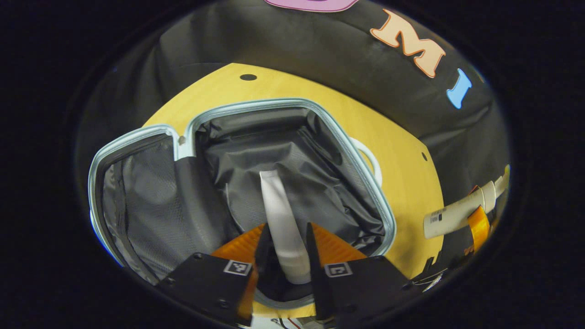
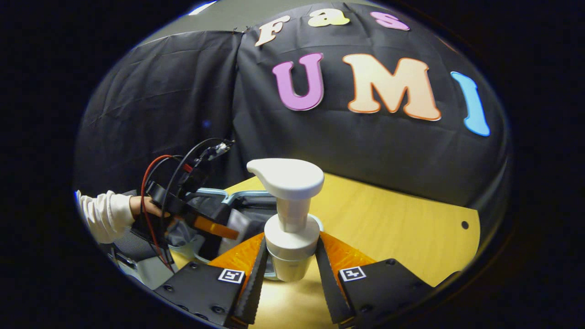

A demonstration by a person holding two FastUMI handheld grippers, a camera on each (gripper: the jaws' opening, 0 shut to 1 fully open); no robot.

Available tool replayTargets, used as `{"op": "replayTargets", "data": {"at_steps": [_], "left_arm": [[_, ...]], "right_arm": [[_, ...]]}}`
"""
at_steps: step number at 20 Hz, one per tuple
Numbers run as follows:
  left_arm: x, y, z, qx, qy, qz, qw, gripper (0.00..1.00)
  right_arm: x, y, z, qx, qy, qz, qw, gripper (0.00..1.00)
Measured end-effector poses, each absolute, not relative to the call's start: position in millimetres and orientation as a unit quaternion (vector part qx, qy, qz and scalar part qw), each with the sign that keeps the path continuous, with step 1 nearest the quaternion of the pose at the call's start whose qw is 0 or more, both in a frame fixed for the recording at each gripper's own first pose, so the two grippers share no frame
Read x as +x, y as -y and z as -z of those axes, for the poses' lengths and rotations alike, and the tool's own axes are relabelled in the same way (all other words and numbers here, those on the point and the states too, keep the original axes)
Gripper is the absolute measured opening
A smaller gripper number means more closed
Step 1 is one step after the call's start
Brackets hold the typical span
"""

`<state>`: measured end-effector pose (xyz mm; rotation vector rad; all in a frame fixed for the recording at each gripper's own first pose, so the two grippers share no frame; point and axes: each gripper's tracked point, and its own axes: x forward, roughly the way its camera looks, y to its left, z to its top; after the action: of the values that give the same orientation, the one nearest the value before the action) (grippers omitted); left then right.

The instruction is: First open the suitcase, pack the skin care products into it, and then close the suitcase.

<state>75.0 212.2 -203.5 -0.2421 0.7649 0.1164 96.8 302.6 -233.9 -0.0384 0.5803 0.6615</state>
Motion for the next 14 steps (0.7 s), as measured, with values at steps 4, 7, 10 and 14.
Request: {"op": "replayTargets", "data": {"at_steps": [4,7,10,14], "left_arm": [[55.7,-221.5,157.4,-0.152,-0.296,-0.059,0.941,0.95],[25.9,-242.7,119.4,-0.178,-0.233,-0.077,0.953,0.94],[-16.5,-276.1,89.3,-0.207,-0.181,-0.115,0.955,0.96],[-66.0,-324.8,70.8,-0.235,-0.131,-0.171,0.948,0.96]], "right_arm": [[94.7,-352.9,268.0,-0.007,-0.332,-0.349,0.877,0.61],[97.4,-373.4,297.6,-0.019,-0.365,-0.349,0.863,0.61],[96.8,-383.5,331.9,-0.044,-0.399,-0.343,0.849,0.61],[96.0,-386.5,355.7,-0.052,-0.421,-0.327,0.844,0.61]]}}
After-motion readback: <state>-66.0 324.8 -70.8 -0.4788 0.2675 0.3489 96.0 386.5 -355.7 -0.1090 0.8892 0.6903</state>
